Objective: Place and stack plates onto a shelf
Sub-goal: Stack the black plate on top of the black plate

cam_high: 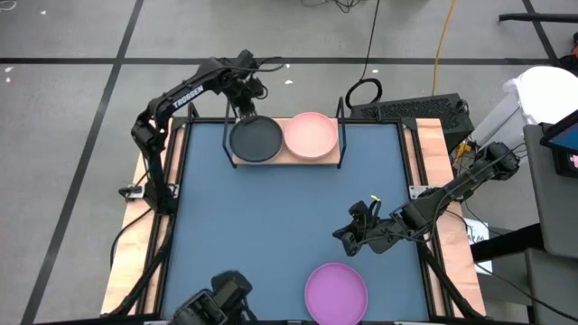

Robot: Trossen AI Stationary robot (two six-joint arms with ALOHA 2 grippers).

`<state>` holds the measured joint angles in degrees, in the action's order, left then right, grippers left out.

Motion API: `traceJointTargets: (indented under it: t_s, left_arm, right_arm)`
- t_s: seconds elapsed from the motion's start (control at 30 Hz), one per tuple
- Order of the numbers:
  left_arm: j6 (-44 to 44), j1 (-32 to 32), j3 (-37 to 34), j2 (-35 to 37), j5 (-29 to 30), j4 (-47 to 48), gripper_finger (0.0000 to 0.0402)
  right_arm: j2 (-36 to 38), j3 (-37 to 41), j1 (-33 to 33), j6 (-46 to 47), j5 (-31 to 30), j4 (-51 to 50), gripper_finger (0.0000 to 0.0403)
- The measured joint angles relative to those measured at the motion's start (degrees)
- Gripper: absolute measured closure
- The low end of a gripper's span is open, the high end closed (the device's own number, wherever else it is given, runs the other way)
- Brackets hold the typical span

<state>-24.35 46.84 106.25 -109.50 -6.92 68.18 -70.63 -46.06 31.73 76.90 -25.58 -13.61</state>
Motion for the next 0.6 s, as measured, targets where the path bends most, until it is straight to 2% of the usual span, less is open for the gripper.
traceJointTargets:
  t_s: [0.1, 0.23, 0.47, 0.6]
  left_arm:
    - [3.8, -2.5, 0.0, 0.5, -5.1, 4.8, 0.0322]
    - [3.9, -8.3, -0.1, 0.4, -5.3, 9.6, 0.0321]
    - [8.1, -20.6, 0.0, 1.5, -5.1, 7.4, 0.0322]
    - [11.5, -26.6, 0.0, 1.7, -5.1, 4.7, 0.0354]
  right_arm:
    - [0.0, 0.0, 0.0, 0.0, 0.0, 0.0, 0.0351]
    - [0.0, 0.0, 0.0, 0.0, -0.2, -0.1, 0.0351]
    - [0.0, 0.0, 0.0, -0.1, -2.9, -0.1, 0.0351]
    - [0.0, 0.0, 0.0, 0.3, -2.9, -0.1, 0.0351]
